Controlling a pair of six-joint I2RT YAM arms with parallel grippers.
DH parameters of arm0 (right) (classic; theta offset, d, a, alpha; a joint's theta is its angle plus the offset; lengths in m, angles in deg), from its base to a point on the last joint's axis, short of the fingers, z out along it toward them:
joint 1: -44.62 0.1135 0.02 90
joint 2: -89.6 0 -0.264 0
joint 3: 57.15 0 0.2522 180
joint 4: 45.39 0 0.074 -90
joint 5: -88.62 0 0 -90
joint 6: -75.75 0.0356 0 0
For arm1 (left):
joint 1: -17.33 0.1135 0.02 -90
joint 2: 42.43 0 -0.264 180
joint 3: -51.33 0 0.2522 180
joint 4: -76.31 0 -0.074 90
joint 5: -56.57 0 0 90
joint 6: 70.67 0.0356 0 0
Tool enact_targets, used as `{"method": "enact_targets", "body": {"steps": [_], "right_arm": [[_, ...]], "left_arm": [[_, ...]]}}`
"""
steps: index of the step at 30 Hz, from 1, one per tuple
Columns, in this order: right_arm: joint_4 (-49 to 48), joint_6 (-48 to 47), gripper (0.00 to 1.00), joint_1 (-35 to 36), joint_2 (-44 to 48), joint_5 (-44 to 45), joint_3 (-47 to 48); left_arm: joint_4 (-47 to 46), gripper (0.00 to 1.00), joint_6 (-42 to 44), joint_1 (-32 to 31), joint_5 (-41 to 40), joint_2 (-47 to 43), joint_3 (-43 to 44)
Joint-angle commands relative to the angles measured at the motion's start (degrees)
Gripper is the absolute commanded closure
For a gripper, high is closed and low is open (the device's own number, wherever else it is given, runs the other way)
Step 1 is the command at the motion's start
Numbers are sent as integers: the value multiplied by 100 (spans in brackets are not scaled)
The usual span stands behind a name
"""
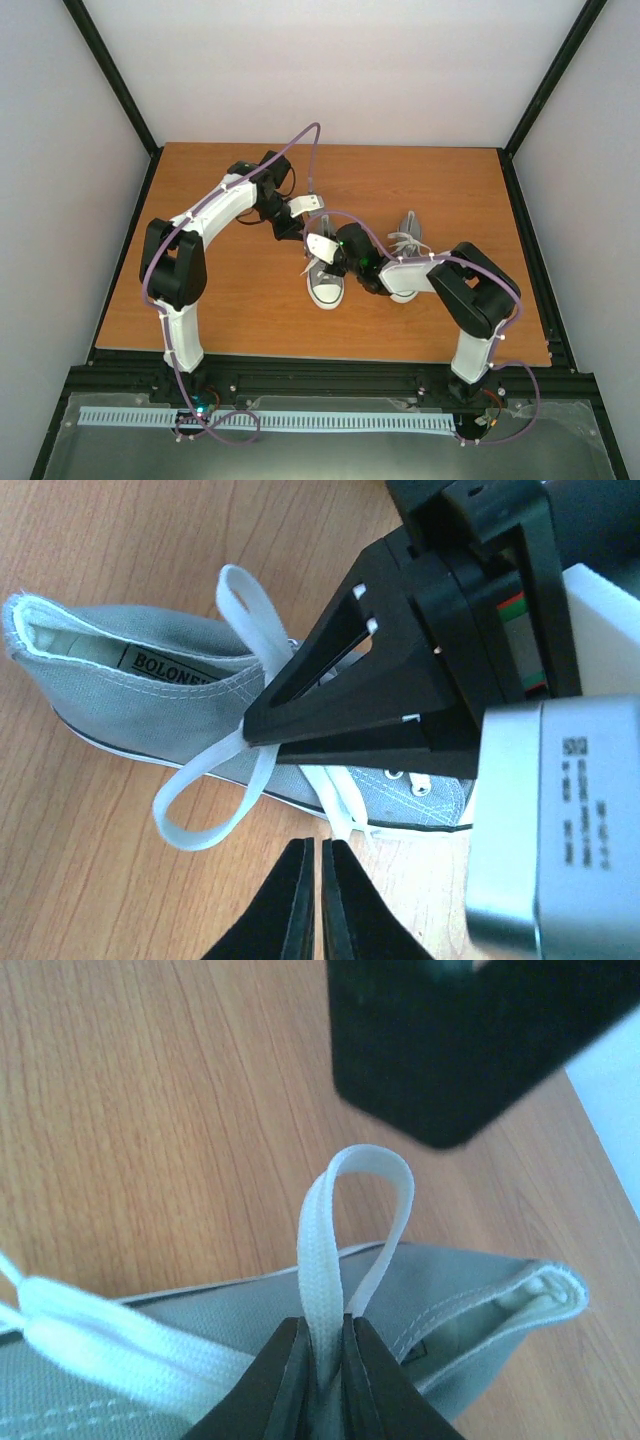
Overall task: Tie the shoes
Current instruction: Tie the shoelace on the shoe.
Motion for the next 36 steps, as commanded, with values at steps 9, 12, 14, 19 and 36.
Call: {"method": "enact_targets", "body": {"steps": [9,12,14,19,36], "right_arm": [[385,254,90,10,289,317,-251],[348,289,90,-9,271,317,-243],[318,291,90,-9,254,291,-239],[269,290,90,-7,258,247,-248],[494,426,90,-44,402,502,-264]], "left_arm": [[-1151,31,1339,17,-226,-327,-869],[-1256,27,1625,15,-99,106,-568],[-1521,26,1616,15,-64,343,-459],[-2266,27,2128,14,105,361,-830],[-1173,99,2610,21,429,338,-439]]}}
